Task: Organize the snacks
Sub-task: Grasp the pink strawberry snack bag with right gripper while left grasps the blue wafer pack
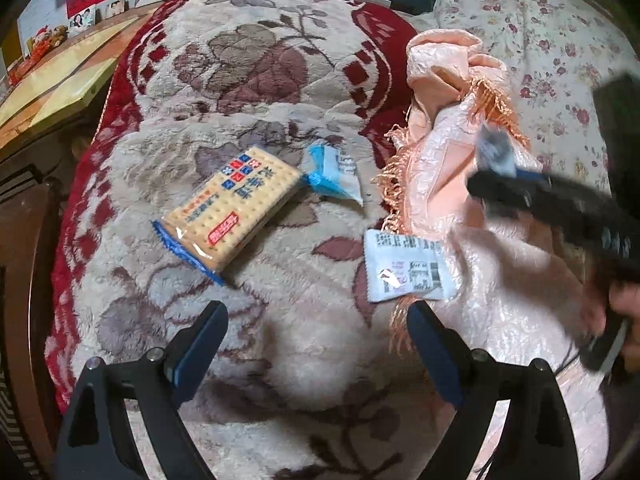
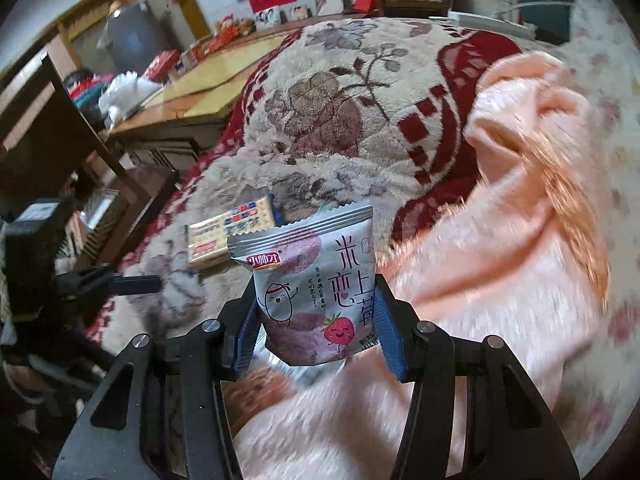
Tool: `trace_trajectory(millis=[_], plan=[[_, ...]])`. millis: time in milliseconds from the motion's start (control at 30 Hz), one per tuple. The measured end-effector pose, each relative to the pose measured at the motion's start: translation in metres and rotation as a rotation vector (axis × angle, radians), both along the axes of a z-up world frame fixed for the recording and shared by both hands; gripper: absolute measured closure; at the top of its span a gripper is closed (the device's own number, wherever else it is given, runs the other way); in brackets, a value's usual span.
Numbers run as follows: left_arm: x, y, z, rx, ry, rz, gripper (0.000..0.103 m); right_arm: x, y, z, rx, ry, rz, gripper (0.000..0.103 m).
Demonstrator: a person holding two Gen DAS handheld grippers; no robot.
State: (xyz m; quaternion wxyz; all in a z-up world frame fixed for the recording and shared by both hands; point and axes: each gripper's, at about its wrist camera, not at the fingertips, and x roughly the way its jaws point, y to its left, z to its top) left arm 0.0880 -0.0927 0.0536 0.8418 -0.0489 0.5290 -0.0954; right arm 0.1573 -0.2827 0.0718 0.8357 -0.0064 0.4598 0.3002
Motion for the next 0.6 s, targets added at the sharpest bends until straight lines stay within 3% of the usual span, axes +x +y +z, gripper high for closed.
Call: trace_trajectory(millis=[133, 267, 400, 533, 567, 600], plan=[[0.021, -0.007, 0.011, 0.006, -0.021, 0.001, 0.011, -0.005, -0.017, -0.012, 0.031, 0.058, -0.077, 0.052], [0.067, -0.018, 0.013, 0.036, -0.009, 0.0, 0.011, -0.001, -0.033, -0.016, 0.086, 0.086, -0.137, 0.052], [0.111, -0.032, -0.003, 0.042, 0.063, -0.036, 0.011, 0.0, -0.042, -0.018, 0.12, 0.102, -0.156, 0.052], [0.136, -0.056, -0.022, 0.117, 0.102, -0.105, 0.011, 0.003, -0.046, -0.022, 0.147, 0.124, -0.163, 0.052], [0.14, -0.062, -0.027, 0.134, 0.109, -0.127, 0.012, 0.003, -0.047, -0.023, 0.153, 0.126, -0.164, 0.052], [0.143, -0.066, -0.031, 0.151, 0.113, -0.145, 0.022, 0.004, -0.049, -0.023, 0.159, 0.128, -0.163, 0.052]])
